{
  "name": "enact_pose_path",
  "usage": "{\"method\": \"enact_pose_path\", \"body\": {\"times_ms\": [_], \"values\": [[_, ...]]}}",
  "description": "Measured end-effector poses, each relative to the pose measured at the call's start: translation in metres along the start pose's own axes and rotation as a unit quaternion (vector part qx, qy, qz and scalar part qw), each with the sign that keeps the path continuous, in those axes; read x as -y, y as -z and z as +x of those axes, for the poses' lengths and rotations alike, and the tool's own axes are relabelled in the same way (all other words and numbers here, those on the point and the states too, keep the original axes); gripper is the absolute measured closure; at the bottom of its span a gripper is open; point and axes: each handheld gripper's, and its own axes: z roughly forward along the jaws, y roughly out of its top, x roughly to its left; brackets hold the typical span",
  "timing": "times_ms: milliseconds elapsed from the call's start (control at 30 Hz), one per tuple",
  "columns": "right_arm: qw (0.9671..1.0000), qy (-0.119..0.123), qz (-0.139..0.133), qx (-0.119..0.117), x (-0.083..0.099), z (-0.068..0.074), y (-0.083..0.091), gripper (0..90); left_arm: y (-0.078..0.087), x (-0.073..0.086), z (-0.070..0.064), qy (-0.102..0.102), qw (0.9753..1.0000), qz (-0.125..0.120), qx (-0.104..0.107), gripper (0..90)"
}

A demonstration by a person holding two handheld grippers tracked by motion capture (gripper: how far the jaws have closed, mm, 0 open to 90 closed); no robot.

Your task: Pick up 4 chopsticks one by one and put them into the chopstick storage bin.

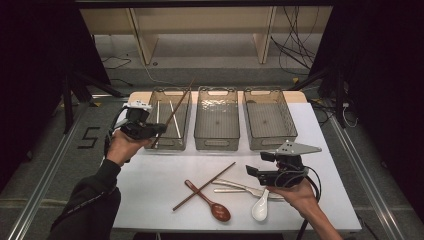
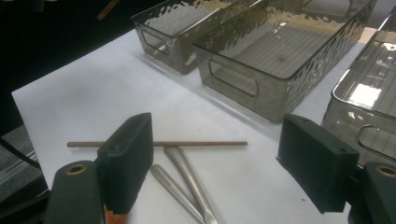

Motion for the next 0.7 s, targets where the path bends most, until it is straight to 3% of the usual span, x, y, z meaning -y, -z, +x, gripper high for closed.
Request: {"method": "enact_pose_path", "body": {"times_ms": [267, 700], "values": [[1.0, -0.001, 0.0, -0.001, 0.0, 0.0, 0.0, 27.4, -0.003, -0.012, 0.015, 0.017, 0.9997, -0.009, -0.018, 83.7], [1.0, -0.003, 0.0, -0.002, 0.0, 0.0, 0.0, 27.4, -0.031, -0.023, 0.041, 0.04, 0.9977, 0.003, -0.054, 83.7]]}}
